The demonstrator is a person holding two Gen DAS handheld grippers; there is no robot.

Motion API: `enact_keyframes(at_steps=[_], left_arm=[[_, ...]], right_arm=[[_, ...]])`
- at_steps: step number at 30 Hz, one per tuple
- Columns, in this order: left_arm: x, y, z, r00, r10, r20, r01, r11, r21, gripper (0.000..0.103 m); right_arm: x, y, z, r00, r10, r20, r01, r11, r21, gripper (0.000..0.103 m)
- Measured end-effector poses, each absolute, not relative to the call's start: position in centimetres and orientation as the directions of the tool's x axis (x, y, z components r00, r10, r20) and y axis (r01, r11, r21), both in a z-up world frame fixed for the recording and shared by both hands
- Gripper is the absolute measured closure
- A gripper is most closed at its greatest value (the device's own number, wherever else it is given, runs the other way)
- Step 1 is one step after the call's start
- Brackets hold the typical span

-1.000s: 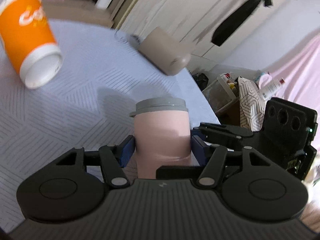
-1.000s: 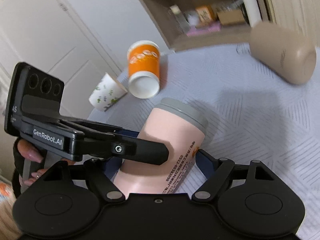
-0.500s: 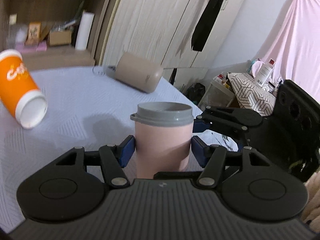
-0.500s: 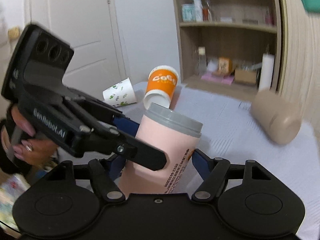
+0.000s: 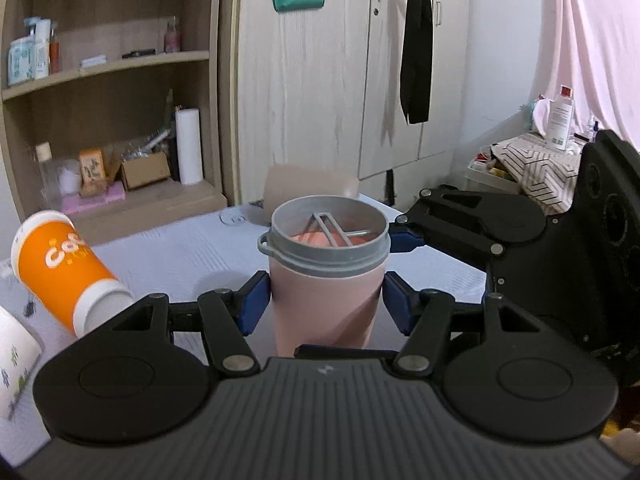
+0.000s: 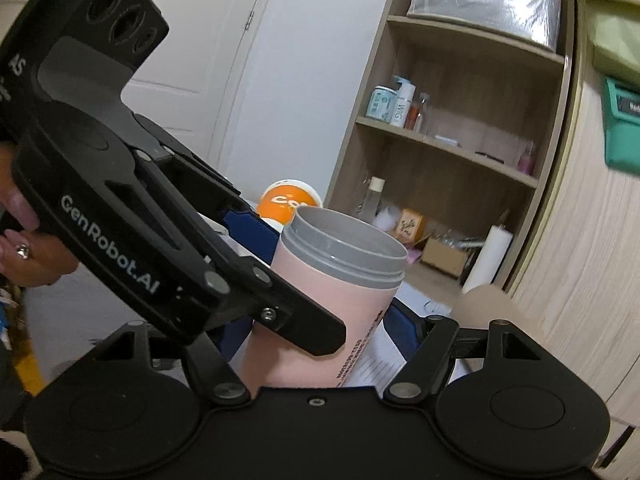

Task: Flip cup upright
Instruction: 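Lower the upright pink tumbler onto the table with both tools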

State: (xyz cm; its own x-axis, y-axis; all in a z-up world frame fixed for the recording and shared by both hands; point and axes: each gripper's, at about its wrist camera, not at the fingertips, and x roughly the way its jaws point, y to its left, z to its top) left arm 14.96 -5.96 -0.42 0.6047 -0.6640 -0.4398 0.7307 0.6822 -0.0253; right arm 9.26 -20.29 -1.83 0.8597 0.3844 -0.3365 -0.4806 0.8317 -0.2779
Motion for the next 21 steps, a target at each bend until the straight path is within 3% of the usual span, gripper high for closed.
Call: enact_keyframes(at_steps=[15, 21], left_arm=[[16.0, -6.9, -0.9, 0.617, -0.654, -0.439, 0.719, 0.695, -0.025, 0.042], [15.9, -6.9, -0.9, 0.620, -0.654, -0.435, 0.710, 0.703, -0.045, 0.033]], right_arm=[[11.5, -20.2, -2.3, 0.876, 0.353, -0.329, -0.450, 0.844, -0.291, 0.026], [11.3, -19.4, -2.2, 0.864, 0.343, -0.369, -0.462, 0.833, -0.305, 0.020]])
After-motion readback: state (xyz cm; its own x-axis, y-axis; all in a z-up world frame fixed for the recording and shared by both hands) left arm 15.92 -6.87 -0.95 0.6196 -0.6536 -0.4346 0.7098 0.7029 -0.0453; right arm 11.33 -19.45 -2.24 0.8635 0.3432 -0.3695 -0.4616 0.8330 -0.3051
